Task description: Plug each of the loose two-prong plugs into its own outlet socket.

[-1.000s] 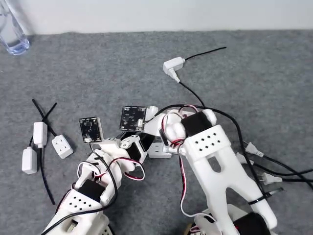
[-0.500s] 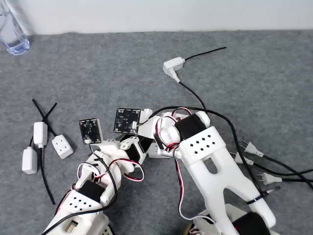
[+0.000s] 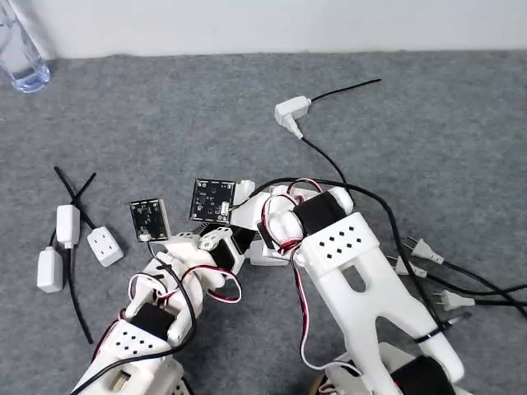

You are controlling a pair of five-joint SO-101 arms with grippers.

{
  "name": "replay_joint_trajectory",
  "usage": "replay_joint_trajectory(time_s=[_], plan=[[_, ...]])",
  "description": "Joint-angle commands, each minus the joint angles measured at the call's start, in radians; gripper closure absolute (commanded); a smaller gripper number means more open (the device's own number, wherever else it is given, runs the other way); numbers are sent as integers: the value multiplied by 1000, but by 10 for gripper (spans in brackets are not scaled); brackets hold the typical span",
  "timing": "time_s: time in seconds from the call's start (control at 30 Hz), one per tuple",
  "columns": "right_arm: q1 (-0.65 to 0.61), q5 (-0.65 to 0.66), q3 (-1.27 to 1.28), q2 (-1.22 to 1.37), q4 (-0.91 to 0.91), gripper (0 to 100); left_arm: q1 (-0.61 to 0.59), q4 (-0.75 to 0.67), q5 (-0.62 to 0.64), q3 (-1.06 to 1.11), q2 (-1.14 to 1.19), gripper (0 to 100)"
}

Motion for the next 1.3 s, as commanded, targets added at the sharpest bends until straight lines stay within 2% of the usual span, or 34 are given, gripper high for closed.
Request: replay_joint_trajectory(time_s=[0.0,0.4,1.0,1.13,1.27], plan=[[-13,-14,-40,-82,-19,990,11,-14,2,2,0,786],[-7,-14,-40,-248,39,990,11,-15,2,15,3,786],[-2,-12,-35,-251,28,990,8,-15,-8,28,-3,786],[53,-6,-34,-251,33,990,3,-15,-25,30,-2,786],[125,54,-9,-260,50,990,3,-15,-26,30,0,786]])
